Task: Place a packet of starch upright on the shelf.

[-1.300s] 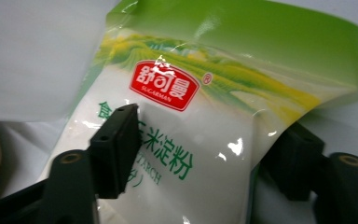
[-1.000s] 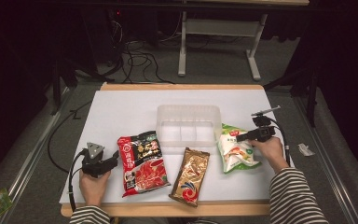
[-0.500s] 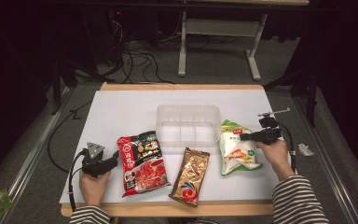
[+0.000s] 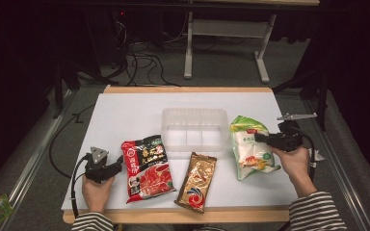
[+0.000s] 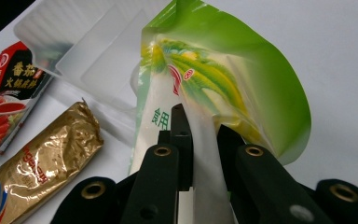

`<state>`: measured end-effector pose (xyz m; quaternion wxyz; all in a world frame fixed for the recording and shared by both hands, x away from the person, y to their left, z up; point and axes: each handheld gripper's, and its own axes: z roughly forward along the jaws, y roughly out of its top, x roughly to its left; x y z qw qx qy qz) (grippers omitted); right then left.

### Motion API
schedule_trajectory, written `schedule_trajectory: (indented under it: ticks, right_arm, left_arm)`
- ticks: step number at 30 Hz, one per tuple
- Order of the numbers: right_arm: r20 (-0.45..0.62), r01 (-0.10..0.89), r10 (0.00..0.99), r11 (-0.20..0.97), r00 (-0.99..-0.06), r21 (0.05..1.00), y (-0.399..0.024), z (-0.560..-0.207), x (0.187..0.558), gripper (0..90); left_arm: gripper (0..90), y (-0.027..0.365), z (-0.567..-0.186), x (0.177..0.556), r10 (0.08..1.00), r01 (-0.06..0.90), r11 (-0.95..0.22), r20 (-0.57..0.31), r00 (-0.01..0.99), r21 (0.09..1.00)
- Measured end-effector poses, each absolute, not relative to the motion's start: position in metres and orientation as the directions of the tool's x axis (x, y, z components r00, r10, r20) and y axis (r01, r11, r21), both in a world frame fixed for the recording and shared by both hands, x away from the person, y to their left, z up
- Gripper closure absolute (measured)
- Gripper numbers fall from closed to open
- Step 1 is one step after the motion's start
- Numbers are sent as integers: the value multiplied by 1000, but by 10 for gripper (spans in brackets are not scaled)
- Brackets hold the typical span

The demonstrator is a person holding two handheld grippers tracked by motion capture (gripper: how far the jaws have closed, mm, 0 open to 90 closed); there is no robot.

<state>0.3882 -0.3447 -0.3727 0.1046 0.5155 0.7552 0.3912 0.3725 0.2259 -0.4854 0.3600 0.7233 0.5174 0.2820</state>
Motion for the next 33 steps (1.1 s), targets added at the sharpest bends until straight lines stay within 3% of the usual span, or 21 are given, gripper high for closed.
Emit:
schedule_trajectory:
  ticks: [4,16,33]
  right_arm:
    - [200,660,859,194,-472,726,-337,-358,381,839]
    - [193,601,839,186,-509,777,-322,-322,371,839]
    - [202,582,842,155,-500,798,-289,-296,386,840]
  left_arm:
    - [345,226,-485,372,951,543,-207,37,307,814]
    - [346,226,-485,372,951,545,-206,35,308,813]
    - [347,226,-486,372,951,542,-202,30,309,815]
